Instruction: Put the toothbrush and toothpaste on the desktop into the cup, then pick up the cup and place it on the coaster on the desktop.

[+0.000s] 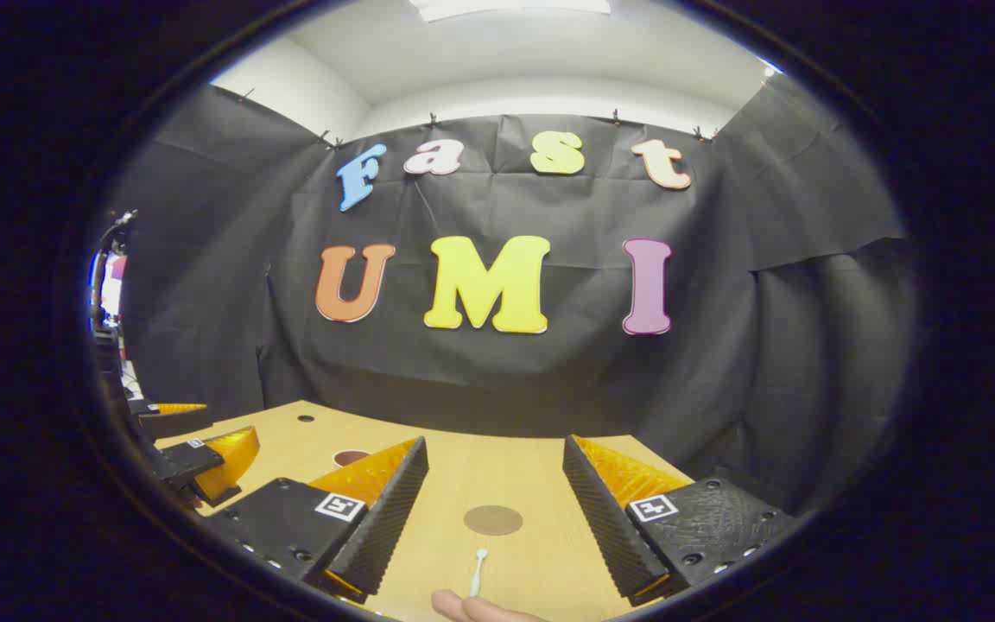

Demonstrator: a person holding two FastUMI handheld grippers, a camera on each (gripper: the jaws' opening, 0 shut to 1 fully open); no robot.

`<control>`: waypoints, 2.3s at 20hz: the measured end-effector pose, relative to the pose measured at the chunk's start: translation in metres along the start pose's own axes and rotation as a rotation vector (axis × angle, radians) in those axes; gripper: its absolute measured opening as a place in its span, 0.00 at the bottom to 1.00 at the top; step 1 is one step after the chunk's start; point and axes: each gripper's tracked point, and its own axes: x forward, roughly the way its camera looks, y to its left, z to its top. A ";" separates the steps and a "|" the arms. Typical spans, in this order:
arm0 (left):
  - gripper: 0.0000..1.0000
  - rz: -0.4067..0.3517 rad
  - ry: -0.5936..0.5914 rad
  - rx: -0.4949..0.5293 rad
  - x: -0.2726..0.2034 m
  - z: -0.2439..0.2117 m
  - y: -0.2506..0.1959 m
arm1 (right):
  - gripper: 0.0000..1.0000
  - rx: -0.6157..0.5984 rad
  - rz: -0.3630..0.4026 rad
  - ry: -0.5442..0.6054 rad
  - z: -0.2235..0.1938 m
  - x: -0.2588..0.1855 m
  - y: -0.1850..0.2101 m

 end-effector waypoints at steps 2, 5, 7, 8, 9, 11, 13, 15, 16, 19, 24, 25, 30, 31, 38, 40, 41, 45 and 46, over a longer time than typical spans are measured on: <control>0.97 -0.015 0.012 0.009 0.000 -0.006 -0.001 | 0.95 -0.023 -0.019 -0.007 -0.002 -0.004 -0.004; 0.98 -0.018 0.001 0.008 -0.003 -0.003 -0.002 | 0.95 -0.063 -0.067 -0.030 0.001 -0.007 -0.017; 0.97 -0.009 -0.013 -0.005 -0.002 -0.001 -0.002 | 0.96 -0.066 -0.078 -0.034 0.000 -0.008 -0.024; 0.97 -0.007 -0.013 -0.010 -0.002 0.000 -0.003 | 0.95 -0.057 -0.082 -0.035 -0.001 -0.008 -0.029; 0.97 -0.010 -0.009 -0.006 0.000 -0.001 -0.005 | 0.95 -0.045 -0.082 -0.033 0.000 -0.008 -0.032; 0.97 -0.013 -0.008 0.012 -0.001 -0.001 -0.009 | 0.95 -0.032 -0.089 -0.027 -0.001 -0.006 -0.039; 0.98 -0.025 -0.034 0.023 0.000 0.006 -0.016 | 0.95 -0.038 -0.113 -0.018 -0.004 -0.004 -0.050; 0.97 -0.029 -0.032 0.018 0.003 0.006 -0.020 | 0.95 -0.035 -0.130 0.000 -0.009 -0.002 -0.059; 0.97 -0.035 -0.028 0.013 0.004 0.005 -0.023 | 0.95 -0.026 -0.131 0.007 -0.012 0.000 -0.061; 0.97 -0.034 0.016 0.012 0.008 -0.007 -0.023 | 0.95 0.005 -0.117 0.018 -0.021 0.003 -0.059; 0.97 -0.033 0.066 -0.013 0.008 -0.023 -0.020 | 0.95 0.042 -0.055 0.050 -0.043 0.006 -0.043; 0.97 -0.037 0.087 -0.005 0.008 -0.032 -0.020 | 0.95 0.040 -0.049 0.063 -0.049 0.006 -0.041; 0.98 -0.088 0.296 0.007 0.004 -0.095 -0.034 | 0.95 -0.002 -0.034 0.108 -0.072 0.007 -0.031; 0.98 -0.094 0.331 -0.009 0.002 -0.106 -0.036 | 0.95 -0.011 -0.033 0.118 -0.077 0.007 -0.030; 0.99 -0.175 0.527 -0.005 -0.015 -0.156 -0.062 | 0.95 -0.011 0.002 0.218 -0.115 0.007 -0.021; 0.98 -0.170 0.572 0.038 -0.022 -0.165 -0.063 | 0.95 -0.015 0.004 0.226 -0.119 0.006 -0.022; 0.98 -0.167 0.604 0.052 -0.023 -0.170 -0.060 | 0.95 -0.014 0.007 0.228 -0.120 0.006 -0.021; 0.94 -0.167 0.691 0.059 -0.031 -0.183 -0.056 | 0.95 -0.007 0.007 0.231 -0.121 0.005 -0.023; 0.92 -0.171 0.704 0.054 -0.032 -0.184 -0.057 | 0.95 -0.006 0.007 0.231 -0.120 0.005 -0.024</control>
